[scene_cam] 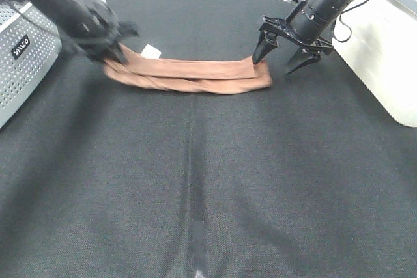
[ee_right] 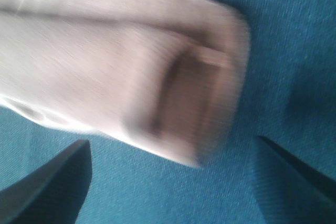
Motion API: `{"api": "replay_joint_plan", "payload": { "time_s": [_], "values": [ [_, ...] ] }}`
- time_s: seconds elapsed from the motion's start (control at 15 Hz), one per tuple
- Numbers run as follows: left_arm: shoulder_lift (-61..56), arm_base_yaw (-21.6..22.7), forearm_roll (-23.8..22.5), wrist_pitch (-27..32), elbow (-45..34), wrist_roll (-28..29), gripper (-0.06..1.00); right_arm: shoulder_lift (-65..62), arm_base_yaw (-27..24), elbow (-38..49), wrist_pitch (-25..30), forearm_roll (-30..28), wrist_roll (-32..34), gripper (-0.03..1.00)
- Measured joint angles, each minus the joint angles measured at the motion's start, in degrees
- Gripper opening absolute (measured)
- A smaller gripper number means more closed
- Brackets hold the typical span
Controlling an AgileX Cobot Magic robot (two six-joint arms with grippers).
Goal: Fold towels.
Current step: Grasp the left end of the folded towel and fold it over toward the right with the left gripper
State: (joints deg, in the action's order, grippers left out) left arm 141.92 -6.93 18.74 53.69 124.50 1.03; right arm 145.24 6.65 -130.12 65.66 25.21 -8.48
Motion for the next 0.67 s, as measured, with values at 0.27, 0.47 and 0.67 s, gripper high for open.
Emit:
{"api": "replay_joint_plan", "payload": {
  "time_s": [0.27,0.47,0.67],
  "values": [
    [0.0,-0.7,-6.5,11.0,14.0,6.2,0.06,-3.0,0.0,0.0,0.1,0.1,0.3,0.77],
    [0.3,-5.8,1.6,10.7,14.8,6.6,0.06,-3.4,0.0,0.0,0.1,0.1,0.3,0.77],
    [3.4,-12.8,10.4,2.5,15.0,6.9,0.06,-4.1,0.0,0.0,0.8,0.2,0.3,0.77]
  ]
}}
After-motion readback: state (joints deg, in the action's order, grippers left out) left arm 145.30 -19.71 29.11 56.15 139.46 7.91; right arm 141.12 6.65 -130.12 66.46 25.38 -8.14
